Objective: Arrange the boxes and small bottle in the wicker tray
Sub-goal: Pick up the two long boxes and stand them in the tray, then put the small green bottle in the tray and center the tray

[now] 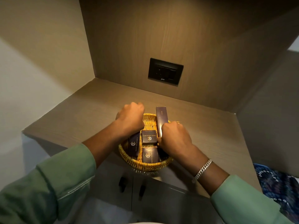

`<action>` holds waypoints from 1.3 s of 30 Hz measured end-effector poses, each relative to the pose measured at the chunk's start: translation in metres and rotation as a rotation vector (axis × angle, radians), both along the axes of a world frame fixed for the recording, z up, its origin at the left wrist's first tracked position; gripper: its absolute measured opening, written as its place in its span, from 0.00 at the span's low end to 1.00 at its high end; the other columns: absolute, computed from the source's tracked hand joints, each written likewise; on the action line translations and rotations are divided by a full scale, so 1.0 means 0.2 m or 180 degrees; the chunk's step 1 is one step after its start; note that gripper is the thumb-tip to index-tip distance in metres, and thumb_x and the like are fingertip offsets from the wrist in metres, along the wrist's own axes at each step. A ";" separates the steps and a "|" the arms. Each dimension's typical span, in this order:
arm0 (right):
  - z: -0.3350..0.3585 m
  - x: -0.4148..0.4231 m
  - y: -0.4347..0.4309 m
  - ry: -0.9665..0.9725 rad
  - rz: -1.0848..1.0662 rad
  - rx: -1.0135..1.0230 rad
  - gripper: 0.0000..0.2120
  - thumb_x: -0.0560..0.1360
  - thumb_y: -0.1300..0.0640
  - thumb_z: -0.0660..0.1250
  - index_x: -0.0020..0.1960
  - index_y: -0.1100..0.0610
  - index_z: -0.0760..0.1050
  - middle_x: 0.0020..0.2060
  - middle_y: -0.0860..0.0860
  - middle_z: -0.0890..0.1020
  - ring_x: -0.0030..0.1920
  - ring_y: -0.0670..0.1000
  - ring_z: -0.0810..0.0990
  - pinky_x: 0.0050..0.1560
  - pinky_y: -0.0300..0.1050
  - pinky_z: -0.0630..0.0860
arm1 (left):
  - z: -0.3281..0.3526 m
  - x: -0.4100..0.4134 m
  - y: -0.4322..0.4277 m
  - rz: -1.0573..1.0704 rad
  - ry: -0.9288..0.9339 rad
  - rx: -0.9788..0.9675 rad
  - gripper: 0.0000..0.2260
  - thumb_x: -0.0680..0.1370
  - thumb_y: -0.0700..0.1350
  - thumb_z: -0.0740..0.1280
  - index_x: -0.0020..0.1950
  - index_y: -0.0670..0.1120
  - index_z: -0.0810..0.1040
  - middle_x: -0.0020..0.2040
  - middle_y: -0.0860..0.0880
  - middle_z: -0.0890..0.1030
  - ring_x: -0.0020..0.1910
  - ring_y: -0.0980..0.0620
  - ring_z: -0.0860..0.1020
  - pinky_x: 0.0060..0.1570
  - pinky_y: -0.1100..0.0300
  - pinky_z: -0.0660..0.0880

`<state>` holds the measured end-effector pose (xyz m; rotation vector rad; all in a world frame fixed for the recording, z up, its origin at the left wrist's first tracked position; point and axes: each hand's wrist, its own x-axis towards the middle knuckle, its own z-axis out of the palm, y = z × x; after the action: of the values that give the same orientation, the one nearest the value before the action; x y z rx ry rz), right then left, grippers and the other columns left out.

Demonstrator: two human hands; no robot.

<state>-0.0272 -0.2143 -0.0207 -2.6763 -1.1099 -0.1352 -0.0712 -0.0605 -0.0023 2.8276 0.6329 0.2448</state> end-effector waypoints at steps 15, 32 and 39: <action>0.07 0.01 -0.01 -0.0032 0.0145 -0.0413 0.11 0.75 0.53 0.70 0.52 0.59 0.76 0.33 0.50 0.72 0.30 0.50 0.67 0.28 0.42 0.64 | 0.00 0.06 0.20 -0.0554 0.0648 -0.0279 0.31 0.70 0.55 0.72 0.70 0.49 0.67 0.65 0.45 0.73 0.62 0.45 0.70 0.60 0.47 0.73; 0.15 0.59 0.64 0.1611 0.1356 -0.0157 0.11 0.74 0.64 0.69 0.56 0.55 0.80 0.52 0.51 0.81 0.52 0.47 0.78 0.48 0.39 0.75 | -0.11 -0.44 0.06 0.0221 -0.1281 -0.0854 0.10 0.74 0.45 0.70 0.55 0.47 0.80 0.52 0.50 0.81 0.51 0.53 0.76 0.52 0.52 0.76; 0.17 0.60 0.93 0.1815 0.1409 -0.0730 0.11 0.74 0.55 0.69 0.52 0.60 0.80 0.49 0.56 0.82 0.49 0.55 0.80 0.48 0.46 0.79 | -0.15 -0.48 0.00 0.0499 -0.1421 -0.0839 0.08 0.74 0.44 0.70 0.52 0.46 0.81 0.49 0.51 0.82 0.49 0.55 0.78 0.51 0.50 0.78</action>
<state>0.0919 -0.0293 0.0131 -2.3177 -1.5229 0.8172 -0.1666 -0.0610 -0.0314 2.3609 0.7196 0.7361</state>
